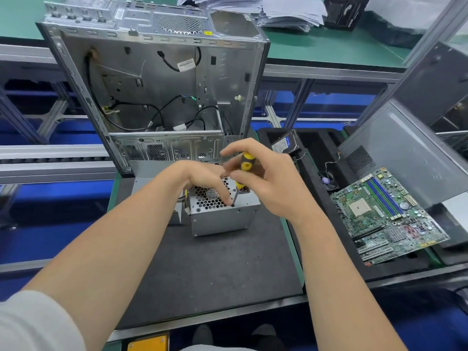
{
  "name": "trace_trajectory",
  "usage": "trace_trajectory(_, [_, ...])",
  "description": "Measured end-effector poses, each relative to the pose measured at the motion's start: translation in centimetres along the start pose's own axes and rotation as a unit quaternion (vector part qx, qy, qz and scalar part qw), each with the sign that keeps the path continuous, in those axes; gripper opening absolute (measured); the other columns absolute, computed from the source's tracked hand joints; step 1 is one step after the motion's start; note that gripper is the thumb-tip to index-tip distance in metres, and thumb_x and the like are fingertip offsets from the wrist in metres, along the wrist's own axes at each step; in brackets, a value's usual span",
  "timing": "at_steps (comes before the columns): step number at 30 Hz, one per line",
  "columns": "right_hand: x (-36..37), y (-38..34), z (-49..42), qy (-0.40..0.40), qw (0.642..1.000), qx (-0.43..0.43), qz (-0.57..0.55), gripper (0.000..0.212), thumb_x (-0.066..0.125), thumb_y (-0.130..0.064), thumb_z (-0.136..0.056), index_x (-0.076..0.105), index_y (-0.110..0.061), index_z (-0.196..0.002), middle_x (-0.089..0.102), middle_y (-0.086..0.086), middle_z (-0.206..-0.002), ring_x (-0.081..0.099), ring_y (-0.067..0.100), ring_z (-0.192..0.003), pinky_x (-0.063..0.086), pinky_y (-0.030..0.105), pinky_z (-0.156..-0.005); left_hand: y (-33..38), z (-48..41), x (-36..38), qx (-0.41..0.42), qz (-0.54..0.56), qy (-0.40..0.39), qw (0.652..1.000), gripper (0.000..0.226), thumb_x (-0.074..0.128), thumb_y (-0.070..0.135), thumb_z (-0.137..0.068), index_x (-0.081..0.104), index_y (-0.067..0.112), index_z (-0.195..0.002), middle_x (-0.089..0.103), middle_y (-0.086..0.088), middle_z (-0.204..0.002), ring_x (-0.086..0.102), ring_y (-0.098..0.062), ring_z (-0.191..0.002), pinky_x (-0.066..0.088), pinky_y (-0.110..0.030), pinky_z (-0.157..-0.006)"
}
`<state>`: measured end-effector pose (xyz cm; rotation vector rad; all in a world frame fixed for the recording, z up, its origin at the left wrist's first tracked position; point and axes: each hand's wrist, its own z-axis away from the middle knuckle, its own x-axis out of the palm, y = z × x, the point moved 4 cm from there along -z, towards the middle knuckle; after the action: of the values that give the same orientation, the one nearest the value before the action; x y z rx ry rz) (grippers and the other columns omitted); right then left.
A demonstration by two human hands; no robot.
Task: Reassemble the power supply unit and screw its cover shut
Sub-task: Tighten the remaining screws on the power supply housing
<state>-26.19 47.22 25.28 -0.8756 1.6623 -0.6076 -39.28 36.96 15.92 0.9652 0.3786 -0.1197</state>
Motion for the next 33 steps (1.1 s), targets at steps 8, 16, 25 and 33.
trace_trajectory(8, [1.3, 0.3, 0.1, 0.028, 0.998, -0.047, 0.036, 0.033, 0.067, -0.014, -0.100, 0.062, -0.023, -0.131, 0.068, -0.011, -0.114, 0.066, 0.014, -0.109, 0.057, 0.033, -0.090, -0.1, -0.2, 0.0, 0.007, -0.018, 0.001, 1.000, 0.045, 0.085, 0.034, -0.063, 0.070, 0.051, -0.101, 0.068, 0.026, -0.115, 0.053, -0.017, -0.127, 0.037, -0.044, -0.115])
trace_trajectory(16, [1.1, 0.6, 0.1, 0.162, 0.982, -0.001, 0.093, 0.034, 0.083, -0.033, -0.085, 0.065, -0.028, -0.113, 0.062, -0.002, -0.077, 0.059, 0.015, -0.071, 0.053, 0.033, -0.070, -0.4, -0.3, -0.1, -0.027, -0.019, -0.008, 0.999, 0.047, 0.086, 0.039, -0.064, 0.062, 0.056, -0.101, 0.052, 0.030, -0.129, 0.038, -0.013, -0.139, 0.028, -0.038, -0.114])
trace_trajectory(25, [0.5, 0.8, 0.7, 0.031, 0.997, -0.020, -0.068, 0.060, 0.054, 0.004, -0.098, 0.054, -0.028, -0.149, 0.065, -0.008, -0.137, 0.068, 0.021, -0.119, 0.058, 0.048, -0.095, -0.8, -0.6, -0.2, -0.043, -0.023, 0.016, 0.999, 0.063, 0.088, 0.043, -0.060, 0.052, 0.059, -0.109, 0.048, 0.028, -0.143, 0.033, -0.008, -0.143, 0.031, -0.028, -0.115])
trace_trajectory(33, [0.5, 0.7, 0.2, 0.066, 0.993, 0.021, -0.096, 0.043, 0.083, -0.010, -0.082, 0.073, -0.031, -0.118, 0.075, 0.000, -0.090, 0.075, 0.024, -0.092, 0.062, 0.048, -0.084, 0.4, -0.2, 0.2, -0.015, -0.049, 0.011, 0.999, 0.081, 0.082, 0.045, -0.055, 0.059, 0.024, -0.129, 0.058, 0.005, -0.141, 0.047, -0.018, -0.136, 0.035, -0.044, -0.117])
